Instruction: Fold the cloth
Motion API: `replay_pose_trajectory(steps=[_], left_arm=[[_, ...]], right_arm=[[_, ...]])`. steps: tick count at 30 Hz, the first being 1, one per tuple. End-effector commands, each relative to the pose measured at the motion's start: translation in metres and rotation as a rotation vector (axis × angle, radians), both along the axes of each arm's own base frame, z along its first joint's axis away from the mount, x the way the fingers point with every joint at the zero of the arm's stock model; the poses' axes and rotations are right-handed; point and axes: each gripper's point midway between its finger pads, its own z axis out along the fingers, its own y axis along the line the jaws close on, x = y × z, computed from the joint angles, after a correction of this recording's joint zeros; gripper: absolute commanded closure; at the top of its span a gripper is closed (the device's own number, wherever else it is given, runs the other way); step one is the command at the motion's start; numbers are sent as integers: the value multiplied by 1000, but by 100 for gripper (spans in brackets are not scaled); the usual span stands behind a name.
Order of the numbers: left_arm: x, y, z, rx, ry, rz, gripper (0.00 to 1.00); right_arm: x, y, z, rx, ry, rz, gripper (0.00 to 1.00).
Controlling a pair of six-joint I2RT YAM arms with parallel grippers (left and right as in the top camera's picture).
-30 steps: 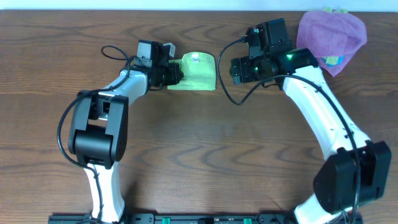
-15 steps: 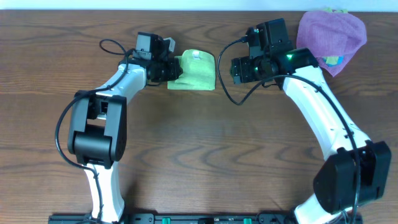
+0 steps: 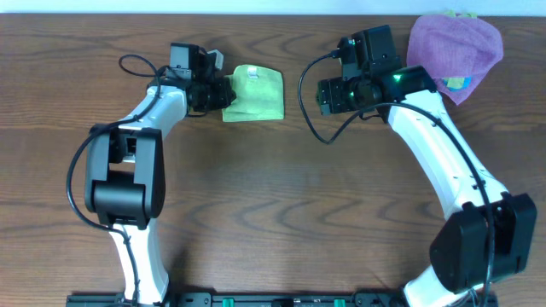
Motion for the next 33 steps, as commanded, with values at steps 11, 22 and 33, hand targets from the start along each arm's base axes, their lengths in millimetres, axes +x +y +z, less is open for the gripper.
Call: replay_pose_trajectory(steps=[11, 22, 33], left_arm=[[5, -15, 24, -37, -53, -52, 95], [4, -12, 46, -13, -86, -42, 94], [2, 0, 36, 65, -66, -15, 94]], right_arm=[[-1, 1, -4, -18, 4, 8, 20], [-1, 1, -5, -18, 6, 9, 20], [-4, 0, -12, -23, 21, 9, 20]])
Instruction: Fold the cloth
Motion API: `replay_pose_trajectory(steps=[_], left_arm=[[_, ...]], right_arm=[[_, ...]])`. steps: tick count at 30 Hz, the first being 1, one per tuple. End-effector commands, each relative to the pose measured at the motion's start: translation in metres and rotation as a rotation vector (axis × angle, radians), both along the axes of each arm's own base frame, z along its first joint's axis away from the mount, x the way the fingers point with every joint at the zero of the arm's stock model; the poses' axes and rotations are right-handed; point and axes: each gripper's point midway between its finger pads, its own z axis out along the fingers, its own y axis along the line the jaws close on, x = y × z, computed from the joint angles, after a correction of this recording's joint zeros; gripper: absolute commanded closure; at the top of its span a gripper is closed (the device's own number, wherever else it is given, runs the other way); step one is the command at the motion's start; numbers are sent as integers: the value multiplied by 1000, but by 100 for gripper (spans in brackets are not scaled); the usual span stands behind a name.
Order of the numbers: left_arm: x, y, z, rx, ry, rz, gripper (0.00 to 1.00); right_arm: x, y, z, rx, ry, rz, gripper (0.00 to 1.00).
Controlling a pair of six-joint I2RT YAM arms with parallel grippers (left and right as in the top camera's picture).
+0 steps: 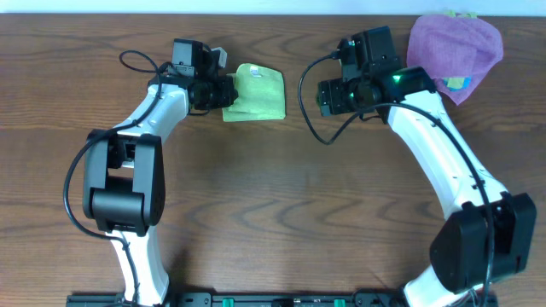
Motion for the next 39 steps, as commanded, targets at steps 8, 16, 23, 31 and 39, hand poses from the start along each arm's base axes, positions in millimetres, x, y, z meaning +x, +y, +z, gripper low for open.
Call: replay_pose_trajectory(steps=[8, 16, 23, 31, 39], left_arm=[[-1, 15, 9, 98, -2, 32, 94], [-2, 23, 4, 146, 7, 55, 94], [-3, 23, 4, 147, 11, 54, 25], [4, 23, 12, 141, -12, 57, 2], [12, 46, 35, 159, -27, 105, 94]], right_arm=[[-2, 1, -9, -18, 10, 11, 20], [-2, 1, -9, -17, 10, 11, 19], [1, 16, -4, 61, -10, 48, 10], [12, 45, -7, 96, -67, 106, 11], [19, 100, -48, 187, -39, 180, 98]])
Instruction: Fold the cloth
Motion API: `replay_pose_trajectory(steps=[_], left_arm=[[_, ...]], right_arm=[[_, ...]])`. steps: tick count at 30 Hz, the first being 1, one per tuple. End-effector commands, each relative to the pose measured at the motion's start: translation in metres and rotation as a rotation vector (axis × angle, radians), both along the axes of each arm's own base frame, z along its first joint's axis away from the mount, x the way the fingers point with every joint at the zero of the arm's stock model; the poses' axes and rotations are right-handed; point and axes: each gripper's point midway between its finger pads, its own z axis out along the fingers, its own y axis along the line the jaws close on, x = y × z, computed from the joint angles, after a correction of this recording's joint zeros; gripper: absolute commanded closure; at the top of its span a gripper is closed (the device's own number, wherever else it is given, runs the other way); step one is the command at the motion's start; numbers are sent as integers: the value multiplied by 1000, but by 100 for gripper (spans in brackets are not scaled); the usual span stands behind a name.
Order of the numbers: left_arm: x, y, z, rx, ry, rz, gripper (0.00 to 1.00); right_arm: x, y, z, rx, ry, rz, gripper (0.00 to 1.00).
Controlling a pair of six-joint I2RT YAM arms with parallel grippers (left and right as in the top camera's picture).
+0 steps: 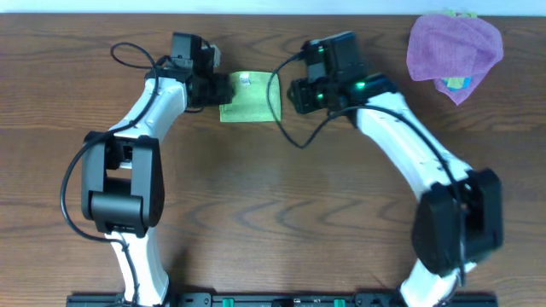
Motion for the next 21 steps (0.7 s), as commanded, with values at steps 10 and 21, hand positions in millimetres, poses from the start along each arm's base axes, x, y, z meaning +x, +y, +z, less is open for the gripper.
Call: replay_pose_trajectory(steps=[10, 21], left_arm=[[-8, 65, 13, 58, 42, 70, 94], [-17, 65, -5, 58, 67, 66, 94]], right_arm=[[26, 41, -47, 146, 4, 4, 98], [19, 85, -76, 203, 12, 75, 98]])
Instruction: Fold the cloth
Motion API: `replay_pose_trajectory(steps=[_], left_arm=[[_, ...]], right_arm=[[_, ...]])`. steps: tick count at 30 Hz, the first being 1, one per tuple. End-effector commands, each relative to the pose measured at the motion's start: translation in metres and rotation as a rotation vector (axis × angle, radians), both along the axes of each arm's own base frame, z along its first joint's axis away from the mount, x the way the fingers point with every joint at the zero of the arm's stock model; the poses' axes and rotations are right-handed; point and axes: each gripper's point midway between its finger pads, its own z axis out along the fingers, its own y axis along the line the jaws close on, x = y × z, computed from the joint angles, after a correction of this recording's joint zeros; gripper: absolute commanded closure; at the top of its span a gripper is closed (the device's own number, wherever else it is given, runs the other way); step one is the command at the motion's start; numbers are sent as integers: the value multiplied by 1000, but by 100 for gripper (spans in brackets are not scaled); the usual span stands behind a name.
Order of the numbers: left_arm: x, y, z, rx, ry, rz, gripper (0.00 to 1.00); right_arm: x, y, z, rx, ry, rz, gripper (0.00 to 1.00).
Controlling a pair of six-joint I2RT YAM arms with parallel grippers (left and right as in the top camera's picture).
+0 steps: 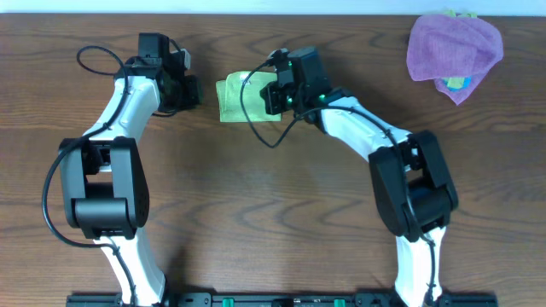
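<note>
The light green cloth (pixel 235 99) lies folded into a small square at the back middle of the wooden table (pixel 273 205). My right gripper (pixel 268 95) sits over the cloth's right edge and hides that part; its fingers are not distinguishable. My left gripper (pixel 196 90) is a short way left of the cloth with bare wood between them, nothing in it, and its jaws look parted.
A crumpled purple cloth (pixel 454 44) with a bit of coloured fabric under it lies in the back right corner. Black cables loop off both wrists near the green cloth. The arm bases stand at the front edge.
My left gripper has let go of the cloth's left edge and is now further left, apart from it. My right gripper has moved left from beside the cloth onto its right edge.
At first my left gripper was at the left edge of a puffed, loosely folded green cloth, with my right gripper well off to its right. The cloth then lay flatter with the right gripper beside it. Now the left is clear and the right is on the cloth.
</note>
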Motion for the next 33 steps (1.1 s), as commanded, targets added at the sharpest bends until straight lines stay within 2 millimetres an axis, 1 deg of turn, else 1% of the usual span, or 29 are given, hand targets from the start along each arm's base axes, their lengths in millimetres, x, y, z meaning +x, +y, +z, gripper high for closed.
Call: replay_pose_trajectory(steps=[1, 3, 4, 7, 11, 13, 15, 17, 21, 24, 27, 33], left_arm=[[-3, 1, -1, 5, -2, -9, 94], [-4, 1, -1, 5, -1, -9, 94], [-4, 1, -1, 5, -1, -9, 94], [-5, 1, -1, 4, 3, -9, 94], [-6, 1, -2, 5, 9, -10, 94], [-7, 1, -3, 5, 12, -10, 94], [-8, 1, -5, 5, 15, -10, 94], [-10, 1, -7, 5, 20, -9, 94], [-11, 1, -8, 5, 22, -10, 94], [-11, 1, -8, 5, 23, -10, 94], [-11, 1, -8, 5, 23, -10, 94], [-10, 1, -8, 5, 17, -9, 94]], right_arm=[[-13, 14, -21, 1, 52, 31, 98], [-18, 18, -36, -10, 78, 34, 98], [-19, 18, -39, -14, 83, 34, 99], [-16, 13, -56, -52, 92, -1, 98], [-12, 9, -68, -77, 87, -23, 99], [-9, 9, -70, -73, 74, -28, 98], [-8, 12, -67, -57, 70, -26, 99], [-8, 20, -59, -18, 80, -7, 99], [-12, 34, -42, 55, 102, 42, 98], [-13, 39, -28, 75, 99, 63, 98], [-11, 38, -10, 78, 64, 65, 99], [8, 24, -9, -18, -41, -7, 98]])
